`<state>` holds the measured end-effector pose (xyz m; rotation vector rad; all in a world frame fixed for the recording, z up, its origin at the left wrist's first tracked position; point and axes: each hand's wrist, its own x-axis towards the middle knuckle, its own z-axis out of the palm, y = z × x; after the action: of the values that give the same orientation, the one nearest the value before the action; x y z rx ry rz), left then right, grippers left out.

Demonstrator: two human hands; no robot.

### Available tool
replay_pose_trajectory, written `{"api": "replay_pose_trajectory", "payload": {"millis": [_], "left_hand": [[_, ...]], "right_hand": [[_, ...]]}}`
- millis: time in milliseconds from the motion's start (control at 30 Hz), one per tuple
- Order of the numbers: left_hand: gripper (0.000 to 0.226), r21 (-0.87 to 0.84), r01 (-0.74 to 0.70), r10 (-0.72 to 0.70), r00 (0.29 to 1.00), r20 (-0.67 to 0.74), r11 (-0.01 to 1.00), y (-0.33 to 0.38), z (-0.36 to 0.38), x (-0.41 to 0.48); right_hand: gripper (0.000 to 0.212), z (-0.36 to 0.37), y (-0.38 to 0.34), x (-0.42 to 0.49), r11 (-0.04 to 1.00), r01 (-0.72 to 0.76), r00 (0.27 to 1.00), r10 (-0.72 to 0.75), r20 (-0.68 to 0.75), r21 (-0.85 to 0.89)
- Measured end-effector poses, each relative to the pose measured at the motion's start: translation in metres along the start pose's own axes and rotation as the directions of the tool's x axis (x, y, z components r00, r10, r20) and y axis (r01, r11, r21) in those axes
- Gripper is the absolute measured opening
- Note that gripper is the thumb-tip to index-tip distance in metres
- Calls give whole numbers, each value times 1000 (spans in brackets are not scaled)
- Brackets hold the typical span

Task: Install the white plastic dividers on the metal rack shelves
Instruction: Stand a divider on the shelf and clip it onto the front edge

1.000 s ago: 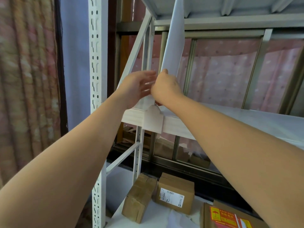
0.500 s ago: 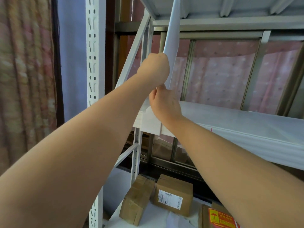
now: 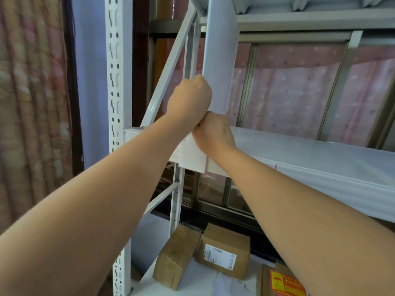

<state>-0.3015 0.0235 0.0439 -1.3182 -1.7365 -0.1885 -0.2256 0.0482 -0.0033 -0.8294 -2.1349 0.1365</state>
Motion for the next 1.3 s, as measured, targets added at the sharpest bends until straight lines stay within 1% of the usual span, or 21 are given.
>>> {"api": "replay_pose_trajectory", "payload": {"millis": [67, 100, 167, 267, 433, 633, 767, 833, 933, 1133, 1300], "left_hand": [[28, 52, -29, 31, 999, -30, 998, -1, 1, -6], [30, 37, -36, 37, 999, -32, 999, -2, -4, -4], [32, 65, -87, 88, 996, -11, 994, -8, -11, 5], [32, 71, -112, 110, 994, 25, 991, -9, -20, 14], [37, 34, -68, 67, 997, 25, 997, -12, -24, 12], [33, 78, -142, 139, 989, 47, 987, -10, -36, 14], [35, 91, -121, 115, 991, 62, 988, -7, -40, 18], [37, 74, -94, 88, 993, 84, 993, -7, -41, 19], [36, 62, -93, 86, 991, 105, 994, -8, -41, 17], [37, 98, -129, 119, 988, 102, 987, -8, -46, 15], [39, 70, -72, 66, 994, 86, 995, -9, -41, 13]], "right_hand": [[44, 2, -2, -2, 996, 84, 996, -84, 2, -13], [45, 3, -3, -3, 993, 116, 993, -116, -2, -19], [46, 3, -5, -3, 991, 131, 991, -130, -29, 12], [46, 0, -2, 2, 987, 120, 991, -112, -75, 111], [44, 1, -1, 5, 966, 89, 996, -81, -42, 242], [42, -7, -2, 4, 910, 19, 1000, -12, -21, 414], [42, -10, 1, 5, 866, -9, 999, 31, -36, 499], [43, -11, 2, 5, 861, -24, 999, 31, -5, 508], [43, -12, 1, 4, 857, -48, 999, 27, 47, 513], [44, -12, 2, 3, 836, -21, 999, -5, 46, 548], [43, -13, 2, 3, 828, -21, 997, -22, 70, 560]]}}
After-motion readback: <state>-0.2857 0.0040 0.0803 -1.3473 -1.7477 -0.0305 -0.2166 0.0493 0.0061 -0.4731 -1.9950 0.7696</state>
